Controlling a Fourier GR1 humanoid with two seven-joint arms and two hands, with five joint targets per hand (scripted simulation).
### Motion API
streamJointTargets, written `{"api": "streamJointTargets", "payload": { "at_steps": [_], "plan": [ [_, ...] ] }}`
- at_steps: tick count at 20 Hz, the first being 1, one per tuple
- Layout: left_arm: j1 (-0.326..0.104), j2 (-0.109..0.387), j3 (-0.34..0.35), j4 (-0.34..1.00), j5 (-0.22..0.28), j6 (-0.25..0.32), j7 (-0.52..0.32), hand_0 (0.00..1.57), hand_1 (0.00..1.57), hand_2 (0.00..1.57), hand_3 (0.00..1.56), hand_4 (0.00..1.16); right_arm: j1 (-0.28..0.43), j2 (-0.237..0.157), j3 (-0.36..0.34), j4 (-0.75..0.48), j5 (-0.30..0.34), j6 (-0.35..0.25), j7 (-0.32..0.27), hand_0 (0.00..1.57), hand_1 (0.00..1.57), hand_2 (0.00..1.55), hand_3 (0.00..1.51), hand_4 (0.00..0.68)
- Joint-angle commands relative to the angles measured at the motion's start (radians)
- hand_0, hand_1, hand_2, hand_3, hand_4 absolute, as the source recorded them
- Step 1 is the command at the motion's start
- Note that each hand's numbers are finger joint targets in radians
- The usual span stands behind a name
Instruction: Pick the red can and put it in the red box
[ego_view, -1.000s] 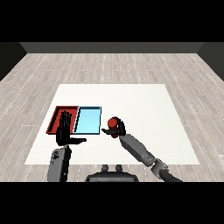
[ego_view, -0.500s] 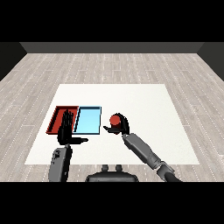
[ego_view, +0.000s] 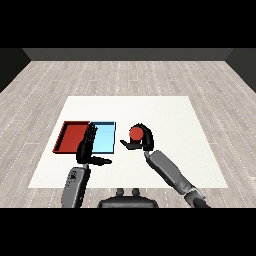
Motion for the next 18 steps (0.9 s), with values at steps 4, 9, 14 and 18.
{"api": "streamJointTargets", "payload": {
  "at_steps": [4, 9, 14, 18],
  "plan": [
    [-0.023, -0.012, -0.088, -0.017, -0.039, 0.061, 0.073, 0.0, 0.0, 0.0, 0.0, 0.0, -0.026, 0.018, -0.097, -0.029, 0.102, 0.068, 0.047, 1.46, 1.46, 1.42, 1.39, 0.633],
    [-0.093, -0.012, -0.165, -0.034, -0.067, 0.144, 0.191, 0.0, 0.0, 0.0, 0.0, 0.0, 0.04, 0.008, -0.127, -0.119, 0.138, 0.105, 0.064, 1.44, 1.44, 1.42, 1.38, 0.634],
    [-0.142, -0.012, -0.266, 0.132, -0.047, 0.248, 0.115, 0.0, 0.0, 0.0, 0.0, 0.0, 0.114, 0.031, -0.139, -0.187, 0.172, 0.143, 0.025, 1.44, 1.44, 1.43, 1.4, 0.632],
    [-0.179, -0.012, -0.234, 0.139, -0.028, 0.209, 0.16, 0.0, 0.0, 0.0, 0.0, 0.0, 0.037, 0.096, -0.188, -0.115, 0.224, 0.177, 0.04, 1.44, 1.44, 1.43, 1.4, 0.616]
  ]
}}
